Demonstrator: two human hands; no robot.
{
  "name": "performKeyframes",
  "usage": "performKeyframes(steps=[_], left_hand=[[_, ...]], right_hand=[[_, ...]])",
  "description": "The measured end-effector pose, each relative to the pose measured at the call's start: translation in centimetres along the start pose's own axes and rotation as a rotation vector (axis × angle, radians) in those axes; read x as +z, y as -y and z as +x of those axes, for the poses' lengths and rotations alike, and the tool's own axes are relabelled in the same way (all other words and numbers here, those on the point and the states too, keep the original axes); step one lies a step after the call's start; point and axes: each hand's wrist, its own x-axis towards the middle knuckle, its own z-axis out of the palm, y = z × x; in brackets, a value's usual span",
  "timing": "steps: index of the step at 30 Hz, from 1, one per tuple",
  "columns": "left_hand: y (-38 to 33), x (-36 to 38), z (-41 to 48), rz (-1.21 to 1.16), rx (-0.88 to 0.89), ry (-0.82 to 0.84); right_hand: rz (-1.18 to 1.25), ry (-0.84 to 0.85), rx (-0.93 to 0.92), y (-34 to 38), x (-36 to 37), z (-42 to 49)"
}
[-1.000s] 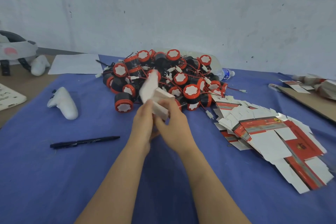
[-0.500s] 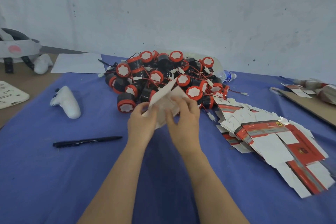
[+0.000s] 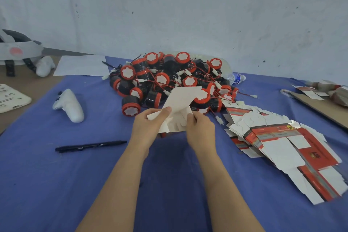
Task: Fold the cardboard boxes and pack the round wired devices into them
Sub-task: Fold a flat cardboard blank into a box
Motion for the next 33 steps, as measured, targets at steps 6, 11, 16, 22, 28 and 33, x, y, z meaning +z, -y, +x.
performKeyframes(steps=[6,11,16,22,28,33], left_hand=[[-0.8,0.6,-0.5,-0.296,-0.205,0.226],[-0.9,0.3,-0.7,-0.313,-0.184,0.253],[-1.2,0.6,-1.1,-0.193,-0.123,0.338],[-0.9,0.1,-0.8,-0.216,-0.236,0.291],[-0.8,-0.4,-0.6,-0.309,-0.332,0.296],[-1.2,0.0,-0.5,-0.405,-0.181,0.327]], right_hand=[[0.151,0.016,0.079,-0.2,-0.3,0.3],[0.503,0.333,0.241,-0.4,-1.3,0.3],[0.449,0.306,0.229,-1.2,-0.7,0.4],[0.188,0.151,0.108,-1.1,-0.1,1.0],[0.373,-0.102,-0.223,-0.1,-1.6,0.3],[0.651,-0.203,0.034,-0.1,-2.4,0.7]])
